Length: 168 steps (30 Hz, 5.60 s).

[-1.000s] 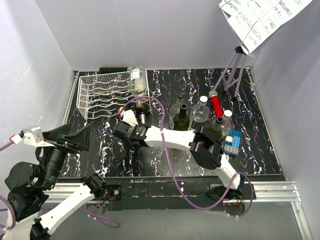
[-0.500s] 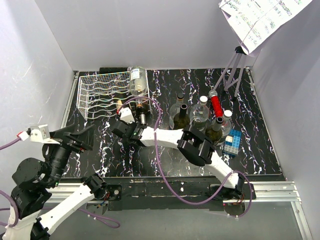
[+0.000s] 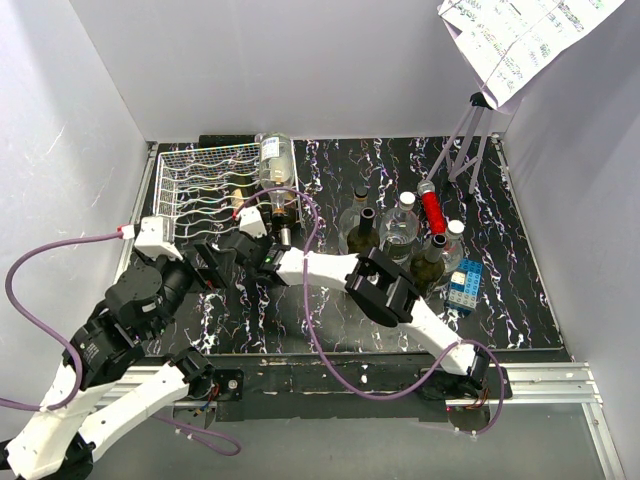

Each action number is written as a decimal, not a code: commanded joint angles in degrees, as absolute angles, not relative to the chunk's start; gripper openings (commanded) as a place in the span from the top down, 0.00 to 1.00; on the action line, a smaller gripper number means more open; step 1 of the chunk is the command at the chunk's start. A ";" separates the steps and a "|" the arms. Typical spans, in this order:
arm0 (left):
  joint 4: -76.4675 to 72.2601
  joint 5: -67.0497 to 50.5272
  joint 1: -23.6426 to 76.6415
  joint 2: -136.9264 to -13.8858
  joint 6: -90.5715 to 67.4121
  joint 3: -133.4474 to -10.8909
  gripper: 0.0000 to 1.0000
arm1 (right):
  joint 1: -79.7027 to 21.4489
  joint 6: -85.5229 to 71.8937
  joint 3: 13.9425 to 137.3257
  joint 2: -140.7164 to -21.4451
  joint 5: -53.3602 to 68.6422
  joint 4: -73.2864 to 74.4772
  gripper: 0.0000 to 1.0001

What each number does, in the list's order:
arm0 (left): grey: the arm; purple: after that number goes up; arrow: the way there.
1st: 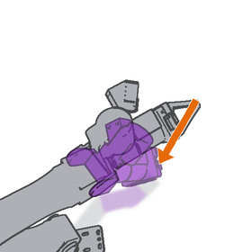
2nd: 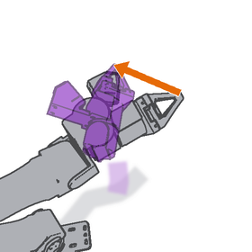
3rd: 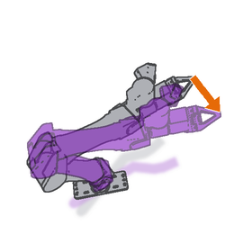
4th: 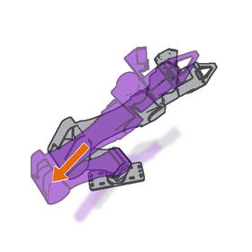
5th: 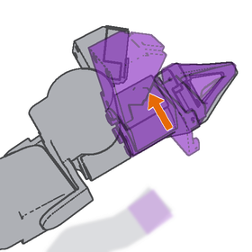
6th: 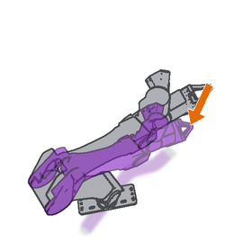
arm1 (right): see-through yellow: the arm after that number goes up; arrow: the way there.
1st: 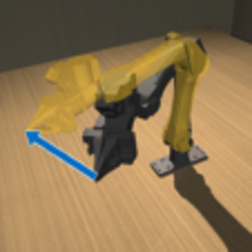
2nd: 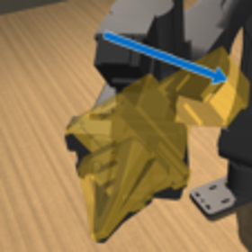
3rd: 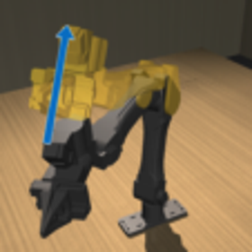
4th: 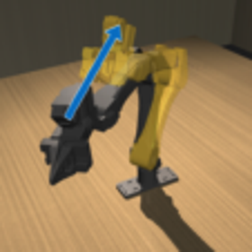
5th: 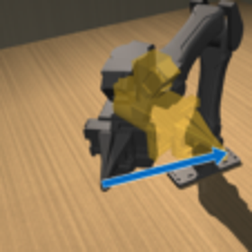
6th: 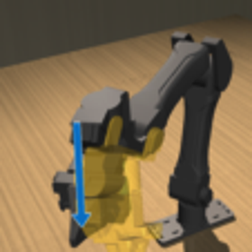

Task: Put the wine bottle on the wine rack
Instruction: Place the wine bottle in the wine rack, then pick up the wine bottle from the center of the board.

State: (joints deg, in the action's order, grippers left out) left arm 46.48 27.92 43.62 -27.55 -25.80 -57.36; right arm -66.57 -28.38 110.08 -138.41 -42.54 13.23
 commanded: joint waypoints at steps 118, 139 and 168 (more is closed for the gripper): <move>53.96 8.26 43.42 -18.46 -26.54 -58.45 0.02 | -57.39 -20.83 95.45 -77.95 -33.13 56.69 0.22; 54.67 8.61 43.50 -18.37 -28.30 -56.34 0.02 | -51.59 -19.78 94.92 -85.25 -28.31 52.91 0.49; 10.66 -23.37 43.68 -30.14 -19.42 -33.24 0.02 | -56.69 -18.02 106.17 -78.32 -4.67 56.95 0.99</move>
